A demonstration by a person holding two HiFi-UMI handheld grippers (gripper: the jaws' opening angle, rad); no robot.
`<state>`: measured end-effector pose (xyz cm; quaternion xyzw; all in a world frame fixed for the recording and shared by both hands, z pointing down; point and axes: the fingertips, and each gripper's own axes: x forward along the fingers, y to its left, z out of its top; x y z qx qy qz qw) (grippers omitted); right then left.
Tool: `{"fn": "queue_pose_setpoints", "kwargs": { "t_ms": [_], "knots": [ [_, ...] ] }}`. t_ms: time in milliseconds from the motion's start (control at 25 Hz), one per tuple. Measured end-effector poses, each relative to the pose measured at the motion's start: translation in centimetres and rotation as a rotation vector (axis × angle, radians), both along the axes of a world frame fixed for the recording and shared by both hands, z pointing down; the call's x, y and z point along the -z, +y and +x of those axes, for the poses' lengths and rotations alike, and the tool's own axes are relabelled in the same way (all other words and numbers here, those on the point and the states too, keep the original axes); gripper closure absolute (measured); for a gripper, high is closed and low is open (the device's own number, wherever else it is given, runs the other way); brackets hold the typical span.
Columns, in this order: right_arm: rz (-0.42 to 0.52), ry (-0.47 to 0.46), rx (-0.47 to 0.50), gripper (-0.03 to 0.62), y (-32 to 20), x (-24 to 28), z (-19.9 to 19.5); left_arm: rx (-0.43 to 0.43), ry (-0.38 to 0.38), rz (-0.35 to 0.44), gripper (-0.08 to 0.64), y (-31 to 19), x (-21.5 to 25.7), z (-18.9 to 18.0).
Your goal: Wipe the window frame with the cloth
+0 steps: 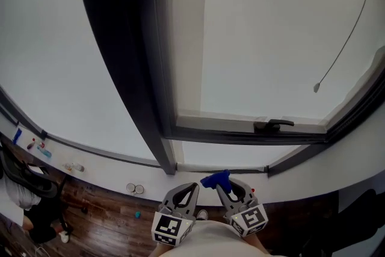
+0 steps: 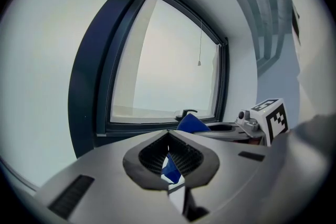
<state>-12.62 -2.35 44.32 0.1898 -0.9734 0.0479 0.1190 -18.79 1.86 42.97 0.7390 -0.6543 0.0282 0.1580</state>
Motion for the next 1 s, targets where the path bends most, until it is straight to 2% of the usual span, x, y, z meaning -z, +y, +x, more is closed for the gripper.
{"fn": "queue_pose_setpoints", "kwargs": {
  "t_ms": [120,240,320,560,720,1000],
  "knots": [
    [0.012,-0.03,-0.047,0.489,-1.1,1.9,-1.0,-0.021,-0.024,0.012,0.551,-0.6,1.4,-1.8],
    [0.083,-0.085,-0.037,0.489,-2.6,6.3,-2.8,-0.028,-0.044,0.03,0.551,-1.3,3.0,-3.8],
    [0.162,-0.141,-0.012,0.489,-4.2,10.5,-4.7,-0.038,-0.04,0.041,0.551,-2.0,3.2,-4.6],
    [0.477,-0.255,0.047,0.489,-8.7,24.4,-12.3,-0.101,-0.068,0.101,0.551,-4.1,4.9,-5.5],
    [0.579,-0.332,0.085,0.489,-9.5,31.6,-16.3,-0.176,-0.073,0.136,0.551,-5.6,7.0,-4.9],
    [0.709,-0.401,0.1,0.489,-11.1,41.7,-20.8,-0.224,-0.073,0.142,0.551,-5.4,7.2,-4.5]
  ]
}}
